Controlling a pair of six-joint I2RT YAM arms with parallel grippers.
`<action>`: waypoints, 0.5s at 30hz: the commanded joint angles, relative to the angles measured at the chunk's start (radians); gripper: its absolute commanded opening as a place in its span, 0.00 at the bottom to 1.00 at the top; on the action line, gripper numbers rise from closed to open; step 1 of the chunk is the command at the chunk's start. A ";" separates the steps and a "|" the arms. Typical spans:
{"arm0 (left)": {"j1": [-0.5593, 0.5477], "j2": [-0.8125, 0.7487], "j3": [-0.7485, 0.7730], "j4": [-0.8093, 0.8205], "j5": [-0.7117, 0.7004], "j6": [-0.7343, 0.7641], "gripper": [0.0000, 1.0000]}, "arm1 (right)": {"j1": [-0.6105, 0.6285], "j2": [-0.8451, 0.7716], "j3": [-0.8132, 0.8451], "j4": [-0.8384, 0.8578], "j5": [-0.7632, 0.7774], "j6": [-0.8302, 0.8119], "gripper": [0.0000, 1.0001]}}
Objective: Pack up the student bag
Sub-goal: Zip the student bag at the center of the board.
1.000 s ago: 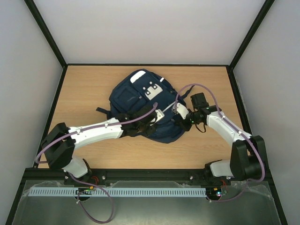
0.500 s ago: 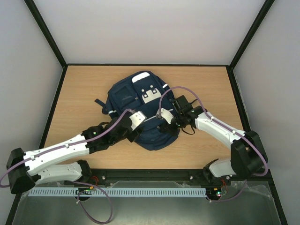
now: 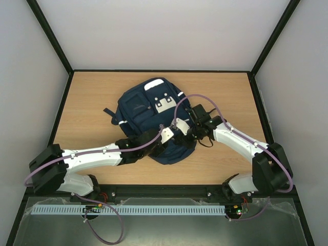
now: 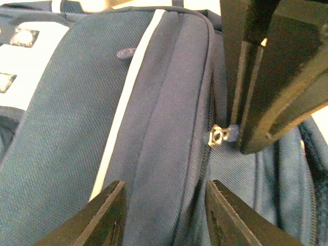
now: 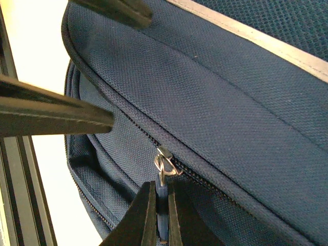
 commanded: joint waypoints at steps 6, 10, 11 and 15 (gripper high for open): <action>0.008 0.068 -0.002 0.080 -0.094 0.065 0.17 | -0.017 0.015 0.027 -0.080 -0.053 -0.042 0.01; 0.006 0.052 -0.008 0.045 -0.097 0.053 0.06 | -0.078 0.024 0.029 -0.098 -0.053 -0.083 0.01; 0.004 0.042 -0.009 0.031 -0.101 0.044 0.04 | -0.099 0.032 0.038 -0.121 -0.055 -0.100 0.01; -0.008 -0.020 -0.031 -0.011 -0.105 0.005 0.02 | -0.179 0.075 0.062 -0.187 -0.027 -0.197 0.01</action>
